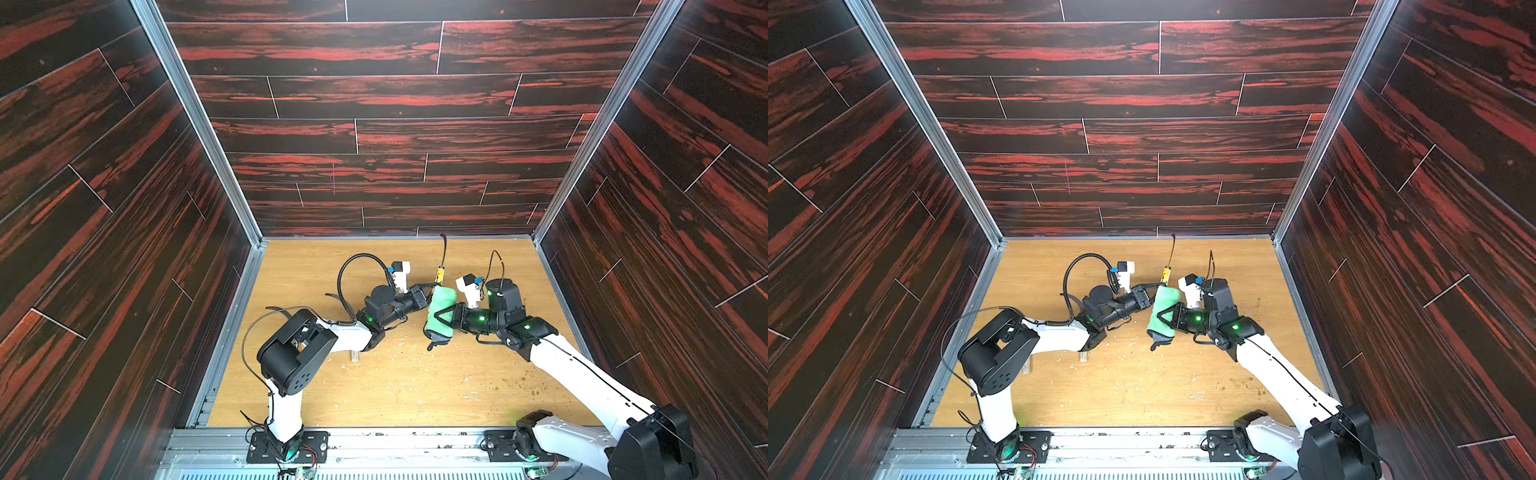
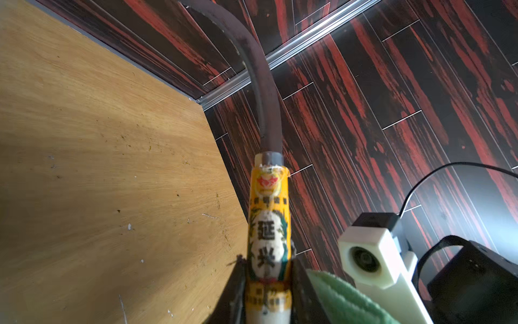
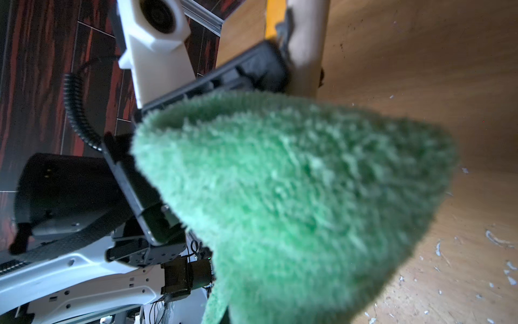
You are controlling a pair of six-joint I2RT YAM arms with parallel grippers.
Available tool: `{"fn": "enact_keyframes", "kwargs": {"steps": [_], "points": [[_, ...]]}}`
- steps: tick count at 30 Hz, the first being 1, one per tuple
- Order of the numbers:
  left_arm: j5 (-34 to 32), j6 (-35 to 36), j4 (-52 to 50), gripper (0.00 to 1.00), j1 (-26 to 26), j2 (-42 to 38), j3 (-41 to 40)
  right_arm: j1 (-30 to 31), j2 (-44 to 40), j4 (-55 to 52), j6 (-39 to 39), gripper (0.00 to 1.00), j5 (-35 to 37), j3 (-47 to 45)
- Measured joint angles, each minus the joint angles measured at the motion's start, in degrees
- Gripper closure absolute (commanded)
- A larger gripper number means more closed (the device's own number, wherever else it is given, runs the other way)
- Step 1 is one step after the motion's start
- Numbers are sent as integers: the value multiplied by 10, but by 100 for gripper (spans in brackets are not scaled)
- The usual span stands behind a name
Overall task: Wipe small sickles with rags
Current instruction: Wipe the small sickle.
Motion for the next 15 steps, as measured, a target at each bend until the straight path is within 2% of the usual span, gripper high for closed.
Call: {"fn": "enact_keyframes", "kwargs": {"steps": [8,15], "points": [[-3,-10,32,100,0,-2,-30,-9,1,-12,4,100,0,0],[9,-30,62,100,-12,-18,-65,-63,11,-14,2,100,-1,16]]}}
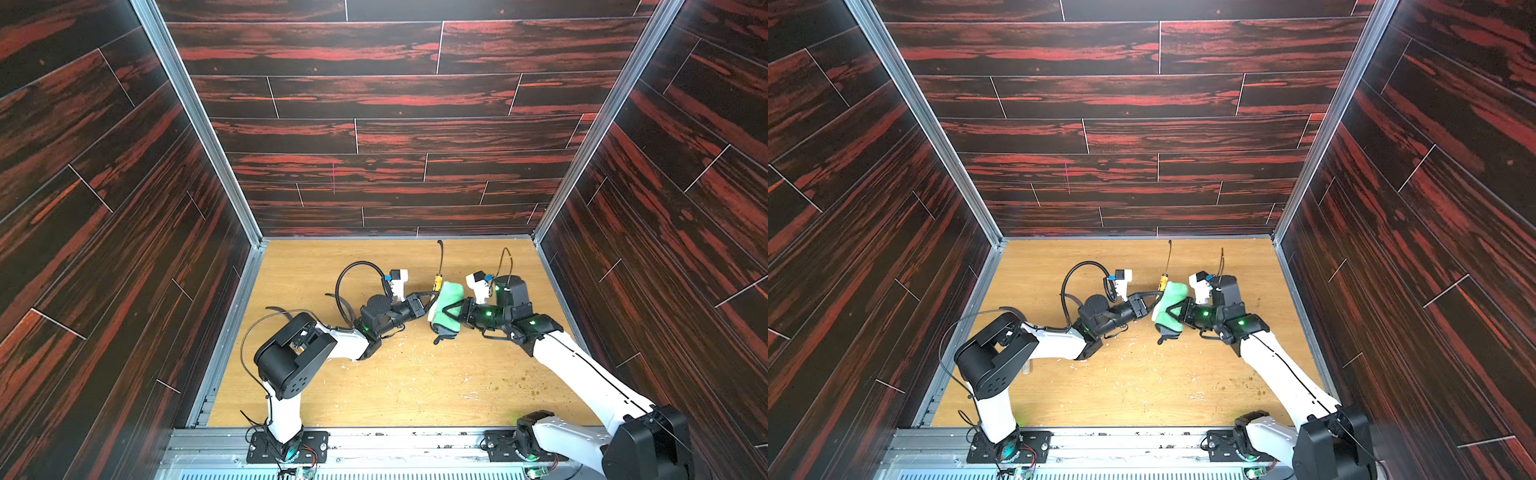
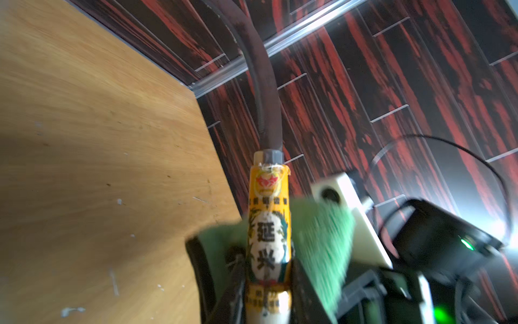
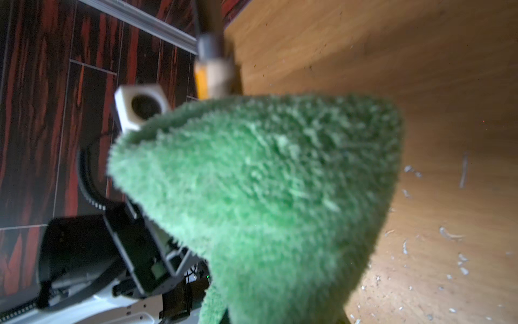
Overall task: Wipe small sickles with rags
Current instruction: Wipe the small sickle, then place the rag at the center of the board.
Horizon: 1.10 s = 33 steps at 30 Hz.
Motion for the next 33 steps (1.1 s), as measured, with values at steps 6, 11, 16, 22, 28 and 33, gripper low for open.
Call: {"fn": "enact_keyframes", "kwargs": {"steps": [6,11,16,22,28,33], "points": [[6,-11,21,100,-7,-10,-24,-41,14,-4,-12,100,-6,39],[8,-14,24,100,-13,-11,-32,-52,37,-1,-28,100,-25,69],[8,-13,23,100,-14,-11,-31,-35,49,-6,-45,100,-47,70],[18,-5,-12,100,-7,-11,-23,-15,47,-5,-65,100,-38,45],[28,5,-41,100,5,-12,-17,-2,23,-75,-84,100,-21,1],[23,35,-82,100,26,-45,-12,7,24,-174,-106,100,36,0]]}}
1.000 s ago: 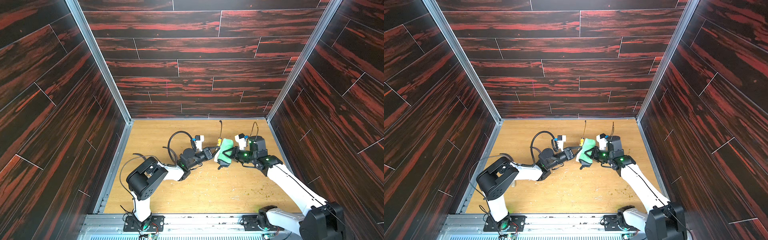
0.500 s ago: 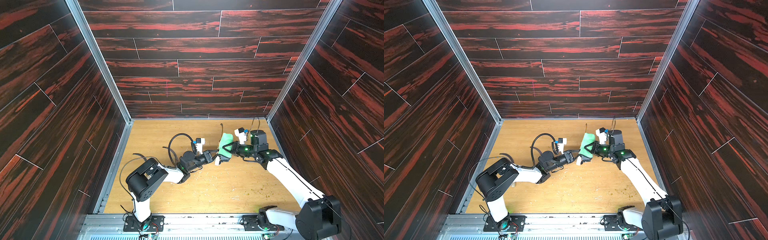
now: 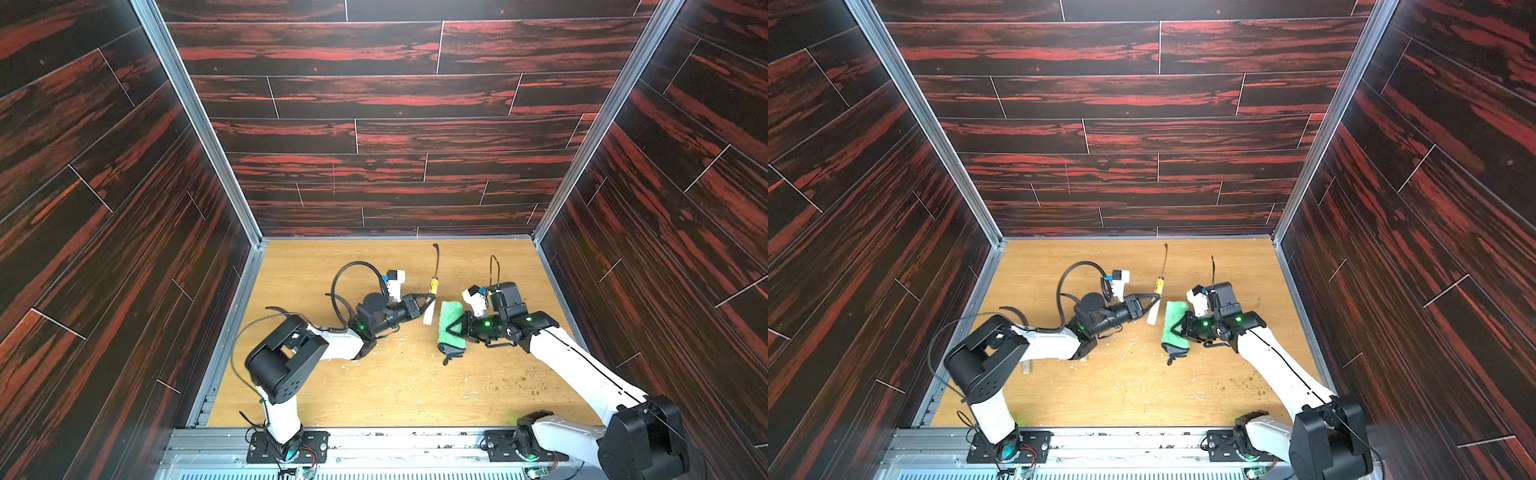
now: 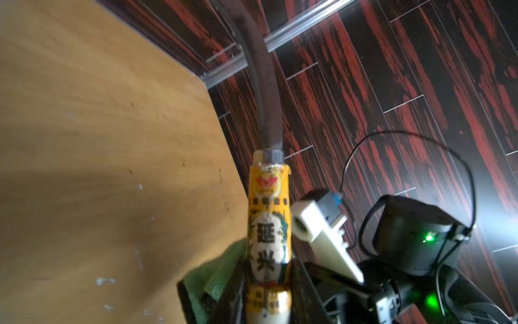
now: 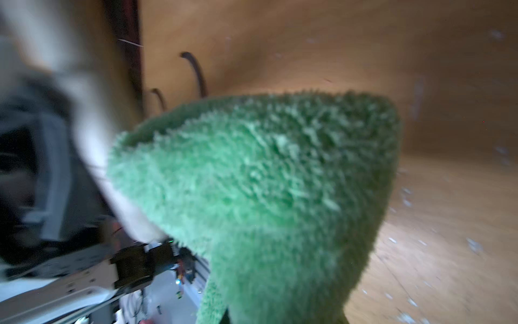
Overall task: Wipe small sickles with rags
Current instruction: Place the rag at the center of the board.
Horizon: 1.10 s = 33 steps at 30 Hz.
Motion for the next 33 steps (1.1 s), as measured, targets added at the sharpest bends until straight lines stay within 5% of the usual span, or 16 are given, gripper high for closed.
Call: {"fn": "enact_keyframes", "kwargs": {"steps": [11,20,33], "points": [[-16,96,-146,100,5,-129,-28,0,112,-88,-23,88,124,55],[-18,119,-197,100,5,-142,-66,0,151,-92,-30,43,168,56],[-18,125,-204,100,5,-142,-68,0,151,-117,-41,34,197,85]]}}
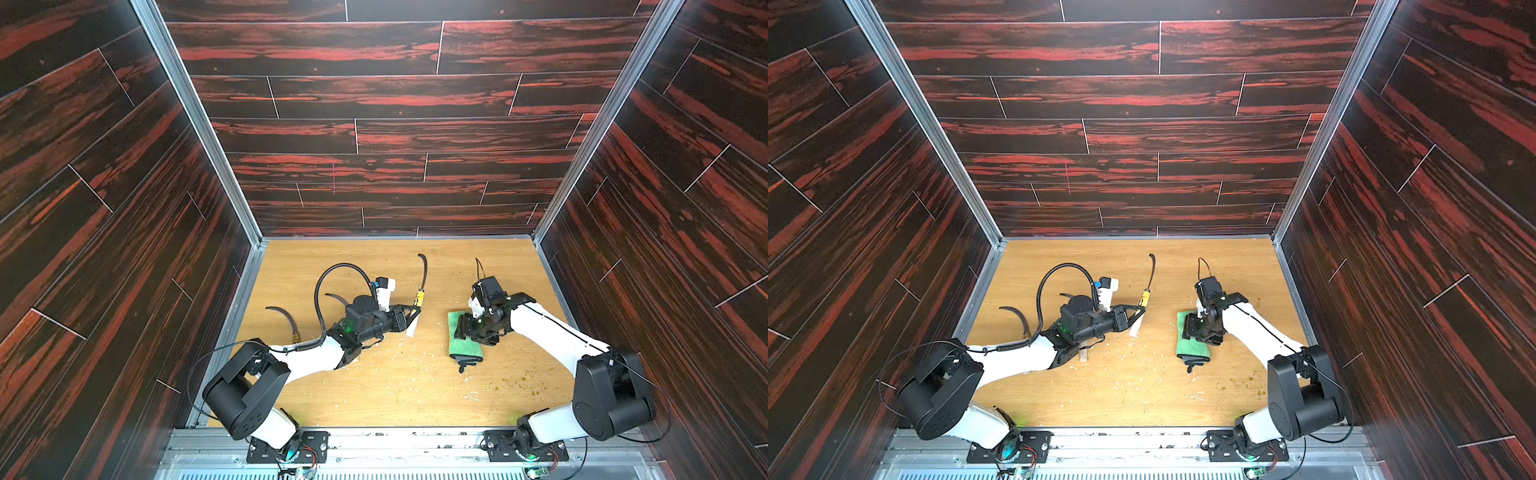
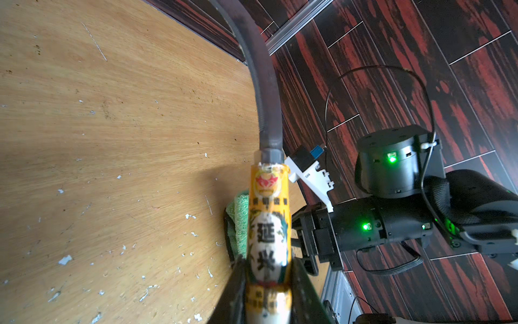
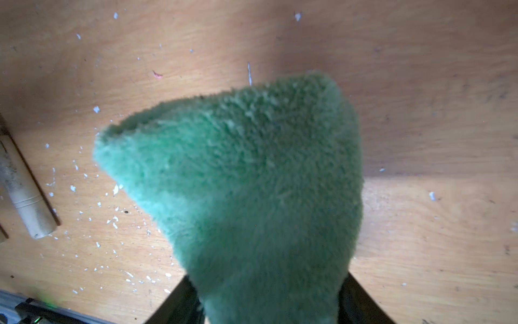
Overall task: Wipe small sickles with rags
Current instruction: Place the rag at the center of the board.
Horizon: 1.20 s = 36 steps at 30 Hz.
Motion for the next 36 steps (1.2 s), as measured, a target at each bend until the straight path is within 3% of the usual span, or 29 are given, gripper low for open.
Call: {"fn": "enact_keyframes", "kwargs": {"steps": [10,20,36], "points": [[0,0,0,100,0,0,0,16,11,-48,-2,25,52,13],[5,-3,15,100,0,2,0,44,-71,-130,10,25,70,62],[8,-9,29,100,1,5,-6,83,-76,-143,27,22,113,70]]}}
